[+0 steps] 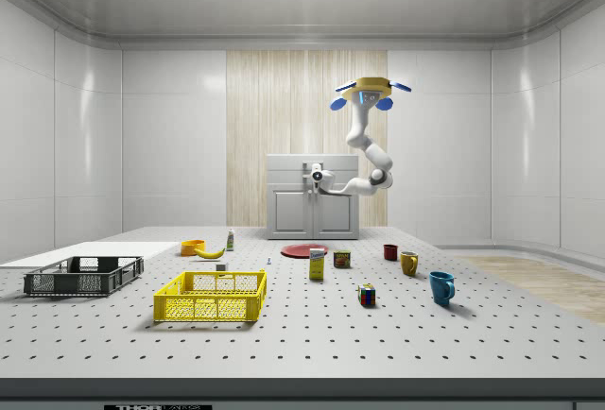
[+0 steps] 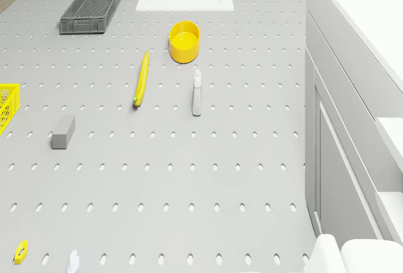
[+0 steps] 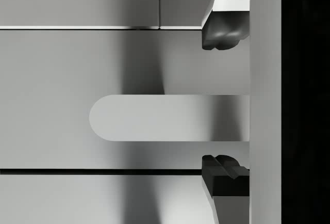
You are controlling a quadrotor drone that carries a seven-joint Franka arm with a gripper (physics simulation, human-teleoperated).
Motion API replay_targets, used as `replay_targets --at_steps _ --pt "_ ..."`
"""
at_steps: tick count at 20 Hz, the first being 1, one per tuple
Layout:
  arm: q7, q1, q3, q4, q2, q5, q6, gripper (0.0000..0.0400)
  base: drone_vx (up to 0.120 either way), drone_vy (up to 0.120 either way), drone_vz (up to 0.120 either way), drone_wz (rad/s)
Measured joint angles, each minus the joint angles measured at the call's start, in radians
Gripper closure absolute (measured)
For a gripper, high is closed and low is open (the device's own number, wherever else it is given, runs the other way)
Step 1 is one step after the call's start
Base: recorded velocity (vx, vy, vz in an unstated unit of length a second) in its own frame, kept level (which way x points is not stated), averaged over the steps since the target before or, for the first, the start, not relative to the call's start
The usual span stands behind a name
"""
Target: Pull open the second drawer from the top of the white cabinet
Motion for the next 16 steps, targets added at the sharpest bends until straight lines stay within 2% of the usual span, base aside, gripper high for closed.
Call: replay_targets --at_steps 15,16 --pt "-0.017 -0.063 0.064 0.012 0.038 0.056 -0.034 0.01 0.0 0.0 0.0 0.0" --pt "-0.017 -0.067 0.067 0.012 0.039 0.058 -0.037 0.0144 0.0 0.0 0.0 0.0"
